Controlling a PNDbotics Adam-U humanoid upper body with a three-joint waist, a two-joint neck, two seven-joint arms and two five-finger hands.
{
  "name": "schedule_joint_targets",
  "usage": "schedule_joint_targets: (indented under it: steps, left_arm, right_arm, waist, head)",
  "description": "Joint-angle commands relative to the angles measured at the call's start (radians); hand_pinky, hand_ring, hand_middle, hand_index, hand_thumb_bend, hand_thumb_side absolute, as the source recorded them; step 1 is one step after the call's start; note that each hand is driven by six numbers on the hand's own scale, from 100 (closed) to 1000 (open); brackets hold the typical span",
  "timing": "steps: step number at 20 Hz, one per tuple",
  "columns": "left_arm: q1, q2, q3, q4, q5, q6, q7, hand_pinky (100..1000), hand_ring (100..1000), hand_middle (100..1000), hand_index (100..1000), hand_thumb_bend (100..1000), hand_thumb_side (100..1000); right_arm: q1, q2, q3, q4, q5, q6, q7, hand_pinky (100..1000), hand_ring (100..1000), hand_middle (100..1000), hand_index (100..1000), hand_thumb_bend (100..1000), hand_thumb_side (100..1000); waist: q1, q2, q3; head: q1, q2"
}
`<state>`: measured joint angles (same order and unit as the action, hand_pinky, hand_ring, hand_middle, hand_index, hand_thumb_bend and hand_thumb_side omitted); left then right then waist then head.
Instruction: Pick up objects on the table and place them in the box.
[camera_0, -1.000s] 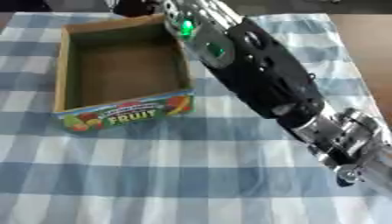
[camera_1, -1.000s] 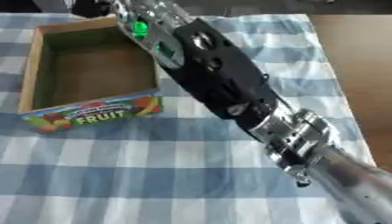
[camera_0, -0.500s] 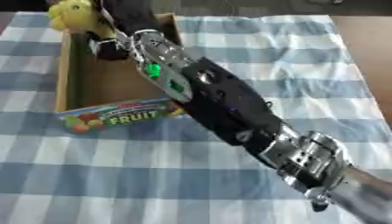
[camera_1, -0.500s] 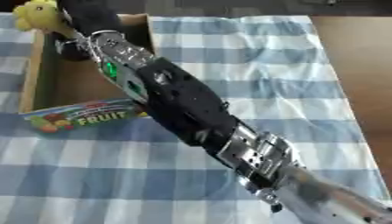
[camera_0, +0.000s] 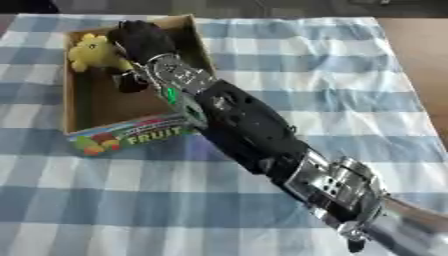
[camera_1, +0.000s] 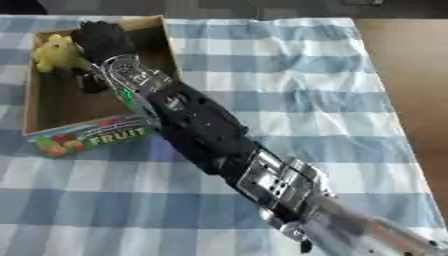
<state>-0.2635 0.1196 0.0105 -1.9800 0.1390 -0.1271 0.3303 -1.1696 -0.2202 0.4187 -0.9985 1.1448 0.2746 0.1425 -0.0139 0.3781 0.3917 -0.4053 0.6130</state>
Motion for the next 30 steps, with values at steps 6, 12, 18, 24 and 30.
schedule_joint_targets:
  steps: [6,12,18,24,30]
  left_arm:
    - [-0.008,0.003,0.001,-0.02,0.004,0.0,-0.006,665,598,609,889,100,698]
    - [-0.008,0.002,0.0,-0.02,0.004,0.001,-0.006,665,599,609,889,100,698]
    - [-0.009,0.001,-0.001,-0.02,0.005,0.001,-0.007,665,599,610,888,100,697]
    - [-0.007,-0.001,-0.002,-0.02,0.006,0.003,-0.009,665,600,610,888,100,698]
    - [-0.003,0.0,0.002,-0.02,0.003,0.003,-0.006,665,600,610,888,100,699]
  right_arm:
    - [-0.018,0.006,-0.024,-0.025,0.221,-0.078,0.137,716,614,423,627,100,446]
    - [-0.017,0.006,-0.041,-0.05,0.273,-0.137,0.227,746,714,545,726,361,813]
    - [-0.022,0.002,-0.05,-0.074,0.272,-0.118,0.233,762,748,578,768,488,937]
    - [-0.025,-0.004,-0.057,-0.086,0.272,-0.092,0.211,767,746,573,781,494,941]
    - [-0.033,-0.05,-0.09,-0.204,0.181,-0.04,0.182,771,682,523,770,435,966]
  waist:
    - [0.01,-0.018,-0.001]
    - [0.011,-0.019,-0.005]
    - [0.012,-0.02,-0.006]
    - [0.013,-0.022,-0.008]
    - [0.013,-0.026,-0.018]
  head:
    - [-0.001,-0.008]
    - [0.0,-0.007]
    - [-0.001,-0.012]
    - [-0.002,-0.015]
    - [0.01,-0.01]
